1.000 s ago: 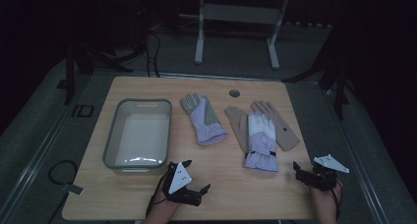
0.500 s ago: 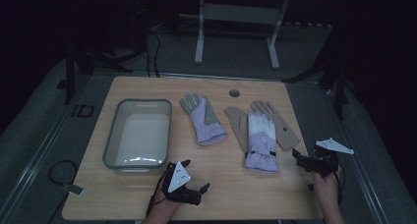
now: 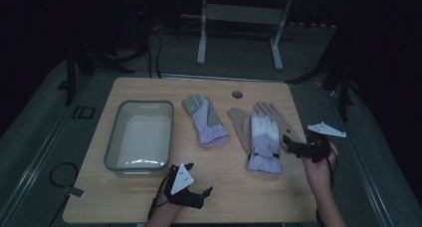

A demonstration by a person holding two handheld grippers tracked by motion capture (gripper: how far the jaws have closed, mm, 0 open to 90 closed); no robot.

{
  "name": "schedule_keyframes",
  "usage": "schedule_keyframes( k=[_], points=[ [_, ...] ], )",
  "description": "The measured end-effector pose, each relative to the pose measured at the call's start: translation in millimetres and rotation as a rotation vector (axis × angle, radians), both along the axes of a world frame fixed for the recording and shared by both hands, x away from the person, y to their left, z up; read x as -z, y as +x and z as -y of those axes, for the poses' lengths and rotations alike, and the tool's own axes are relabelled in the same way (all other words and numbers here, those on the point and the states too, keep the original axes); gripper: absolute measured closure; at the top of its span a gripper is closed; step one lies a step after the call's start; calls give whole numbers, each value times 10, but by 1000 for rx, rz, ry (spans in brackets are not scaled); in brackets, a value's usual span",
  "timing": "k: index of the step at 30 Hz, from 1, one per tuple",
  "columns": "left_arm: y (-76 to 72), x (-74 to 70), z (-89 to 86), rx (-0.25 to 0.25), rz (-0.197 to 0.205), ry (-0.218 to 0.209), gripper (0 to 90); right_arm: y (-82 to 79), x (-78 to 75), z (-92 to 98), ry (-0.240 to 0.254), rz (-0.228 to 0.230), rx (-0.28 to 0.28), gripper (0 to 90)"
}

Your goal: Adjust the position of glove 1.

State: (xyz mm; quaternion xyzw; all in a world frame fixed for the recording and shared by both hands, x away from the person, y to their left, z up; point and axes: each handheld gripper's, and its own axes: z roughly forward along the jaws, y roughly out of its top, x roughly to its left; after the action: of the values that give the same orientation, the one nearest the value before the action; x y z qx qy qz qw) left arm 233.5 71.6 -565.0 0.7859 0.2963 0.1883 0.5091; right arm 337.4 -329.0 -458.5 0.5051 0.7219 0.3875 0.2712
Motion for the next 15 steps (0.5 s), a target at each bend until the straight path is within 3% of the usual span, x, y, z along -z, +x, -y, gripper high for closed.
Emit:
schedule_keyframes(
  k=[2, 6, 9, 10, 15],
  points=[
    [-3, 1, 7, -1, 2, 0, 5, 25, -55, -86, 29, 16, -24, 102],
    [2, 0, 1, 3, 0, -1, 5, 123, -151, -272, 48, -12, -83, 142],
    [3, 1, -2, 2, -1, -5, 5, 181, -193, -377, 42, -18, -104, 174],
    [4, 1, -1, 1, -2, -3, 5, 241, -239, -505, 36, -2, -126, 209],
    [7, 1, -1, -6, -13, 1, 4, 348, -291, -754, 11, 18, -168, 231]
  ],
)
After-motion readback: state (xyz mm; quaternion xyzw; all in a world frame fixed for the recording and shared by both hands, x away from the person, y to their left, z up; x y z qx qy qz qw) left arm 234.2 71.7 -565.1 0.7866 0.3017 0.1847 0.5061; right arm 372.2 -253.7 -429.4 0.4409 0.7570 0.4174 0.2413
